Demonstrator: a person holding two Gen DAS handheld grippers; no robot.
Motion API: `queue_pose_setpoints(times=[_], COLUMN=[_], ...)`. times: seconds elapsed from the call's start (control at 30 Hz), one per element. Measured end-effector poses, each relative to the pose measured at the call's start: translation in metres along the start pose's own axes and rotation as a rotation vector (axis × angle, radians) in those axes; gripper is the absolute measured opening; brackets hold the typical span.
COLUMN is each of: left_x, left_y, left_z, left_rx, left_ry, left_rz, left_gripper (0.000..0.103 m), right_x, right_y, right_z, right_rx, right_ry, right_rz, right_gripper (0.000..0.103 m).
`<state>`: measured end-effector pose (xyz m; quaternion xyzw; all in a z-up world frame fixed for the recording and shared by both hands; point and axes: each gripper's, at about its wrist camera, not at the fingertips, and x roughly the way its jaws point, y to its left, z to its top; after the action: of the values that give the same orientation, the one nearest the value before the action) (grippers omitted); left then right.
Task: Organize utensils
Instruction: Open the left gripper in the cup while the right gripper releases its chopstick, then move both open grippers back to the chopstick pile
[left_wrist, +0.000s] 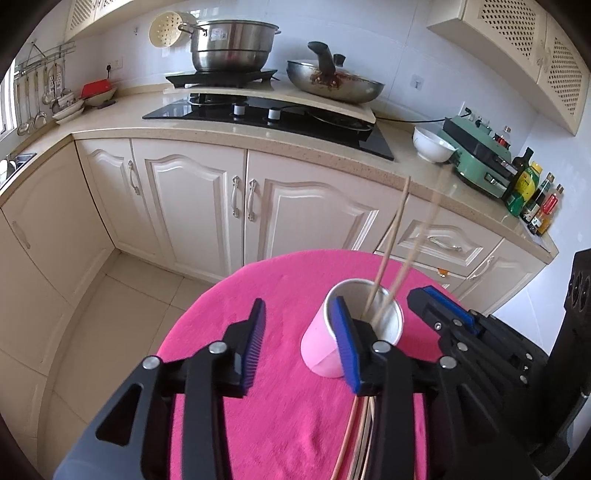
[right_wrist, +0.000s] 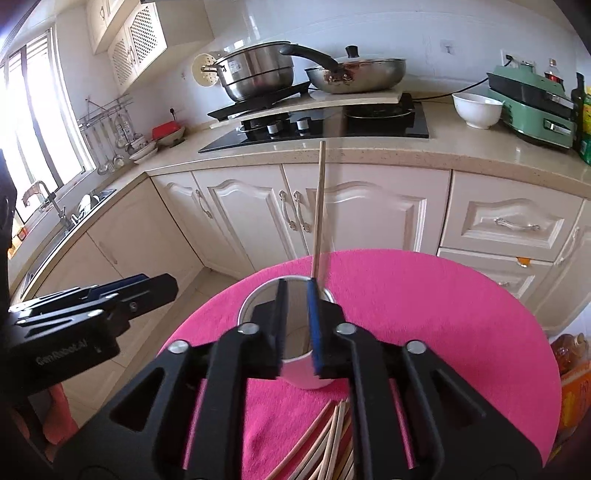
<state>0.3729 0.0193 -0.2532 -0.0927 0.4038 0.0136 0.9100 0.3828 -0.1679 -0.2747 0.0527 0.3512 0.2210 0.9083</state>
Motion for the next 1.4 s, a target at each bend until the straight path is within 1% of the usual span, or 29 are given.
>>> queue_pose_setpoints(times=[0.03,0.07,0.1,0.27,0.4,0.5,0.6,0.7,0.73,0.8,0.83,0.9,0.93,1.0,1.1,1.13,1.27,1.4], left_x=[-0.002,-0.005,-0.009,-0.024,-0.038,-0.048,-0.052,-0.047,-0.042,-0.032,-0.024,-0.01,-0.003,0.013,0.034,0.041,0.062,0.08], left_y=[0.0,0.0,0.0,0.001,0.004,0.007,0.01,0.012,0.012,0.01,0.009,0.004,0.003,-0.008,-0.028,-0.035,-0.052,-0.064], left_z=[-0.001,-0.002,-0.004,-0.013,-0.02,-0.028,-0.04,-0.056,-0.063,-0.076,-0.082,-0.094,-0.098,-0.111,-0.126,-0.131,-0.138,-0.139], left_rx=[0.0,0.001,0.001,0.014,0.012,0.015,0.004,0.003,0.005,0.008,0.008,0.011,0.015,0.043,0.125,0.15,0.219,0.275], left_ry=[-0.001,-0.004,-0.006,-0.01,-0.009,0.0,0.027,0.08,0.11,0.177,0.223,0.29,0.316,0.376,0.442,0.47,0.512,0.545], left_rz=[0.003,0.003,0.003,0.007,-0.004,-0.01,-0.033,-0.058,-0.056,-0.079,-0.086,-0.112,-0.119,-0.116,-0.09,-0.091,-0.074,-0.046], left_gripper=[0.039,0.039,0.039,0.04,0.04,0.041,0.041,0.041,0.041,0.041,0.041,0.041,0.041,0.041,0.041,0.041,0.041,0.041], right_x=[-0.003,-0.006,-0.009,-0.025,-0.044,-0.062,-0.08,-0.095,-0.099,-0.104,-0.103,-0.102,-0.099,-0.094,-0.087,-0.084,-0.077,-0.067], right_y=[0.001,0.003,0.004,0.008,0.009,0.005,-0.003,-0.017,-0.024,-0.035,-0.041,-0.051,-0.057,-0.065,-0.072,-0.074,-0.077,-0.08], right_z=[-0.001,-0.003,-0.004,-0.008,-0.013,-0.018,-0.026,-0.04,-0.046,-0.058,-0.065,-0.079,-0.087,-0.101,-0.115,-0.12,-0.132,-0.135], right_rx=[-0.002,-0.007,-0.01,-0.006,0.006,0.015,0.029,0.06,0.073,0.099,0.114,0.135,0.147,0.178,0.199,0.205,0.207,0.2], right_ry=[-0.003,-0.011,-0.017,-0.039,-0.056,-0.066,-0.066,-0.042,-0.028,0.008,0.041,0.089,0.127,0.178,0.237,0.25,0.296,0.333], right_rz=[-0.001,-0.008,-0.012,-0.021,-0.032,-0.052,-0.083,-0.129,-0.145,-0.162,-0.171,-0.188,-0.194,-0.2,-0.196,-0.19,-0.169,-0.156], right_gripper=[0.03,0.039,0.044,0.047,0.048,0.049,0.05,0.05,0.05,0.05,0.05,0.05,0.05,0.05,0.05,0.05,0.05,0.05])
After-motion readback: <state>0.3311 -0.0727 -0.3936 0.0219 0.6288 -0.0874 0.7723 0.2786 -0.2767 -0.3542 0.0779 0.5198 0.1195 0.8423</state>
